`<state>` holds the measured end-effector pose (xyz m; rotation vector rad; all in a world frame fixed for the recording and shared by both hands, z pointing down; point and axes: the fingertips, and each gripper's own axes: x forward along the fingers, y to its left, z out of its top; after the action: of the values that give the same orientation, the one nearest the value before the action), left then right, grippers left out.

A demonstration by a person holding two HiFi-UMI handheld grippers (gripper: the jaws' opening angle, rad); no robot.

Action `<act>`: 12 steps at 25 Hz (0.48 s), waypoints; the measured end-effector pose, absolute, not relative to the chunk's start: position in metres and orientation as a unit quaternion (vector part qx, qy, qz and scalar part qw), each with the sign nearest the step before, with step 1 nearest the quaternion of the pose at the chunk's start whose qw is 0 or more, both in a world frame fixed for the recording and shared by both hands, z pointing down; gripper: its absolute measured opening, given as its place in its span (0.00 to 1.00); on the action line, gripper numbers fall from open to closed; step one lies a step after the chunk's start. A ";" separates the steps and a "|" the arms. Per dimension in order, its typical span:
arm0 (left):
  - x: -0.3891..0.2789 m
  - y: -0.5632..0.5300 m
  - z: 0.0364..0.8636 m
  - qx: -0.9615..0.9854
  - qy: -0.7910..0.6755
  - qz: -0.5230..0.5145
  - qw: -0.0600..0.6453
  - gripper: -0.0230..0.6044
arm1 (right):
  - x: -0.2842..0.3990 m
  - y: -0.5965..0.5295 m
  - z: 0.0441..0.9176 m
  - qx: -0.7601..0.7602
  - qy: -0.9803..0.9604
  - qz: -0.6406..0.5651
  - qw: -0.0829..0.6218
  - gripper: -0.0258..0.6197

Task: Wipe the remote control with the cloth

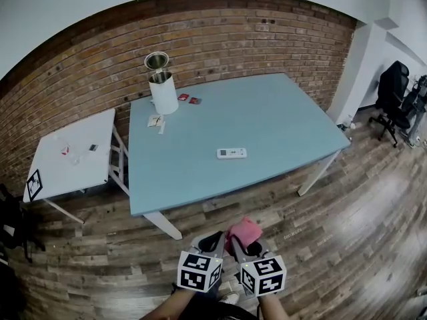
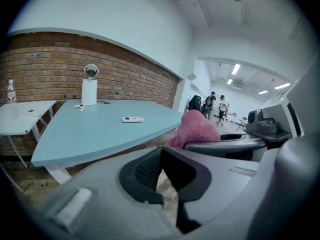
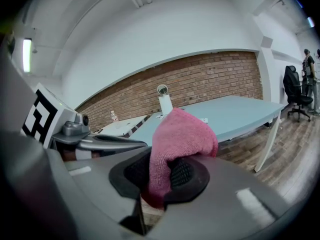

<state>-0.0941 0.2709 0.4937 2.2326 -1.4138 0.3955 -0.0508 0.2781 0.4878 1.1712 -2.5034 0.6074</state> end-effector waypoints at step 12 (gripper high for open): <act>-0.103 0.164 0.512 0.822 -0.494 0.153 0.238 0.04 | -0.051 0.190 0.513 0.403 -0.869 0.237 0.163 0.14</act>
<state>-0.1026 0.1642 0.5118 2.2522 -1.3521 0.4191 -0.0515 0.1896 0.5134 1.1485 -2.4787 0.6769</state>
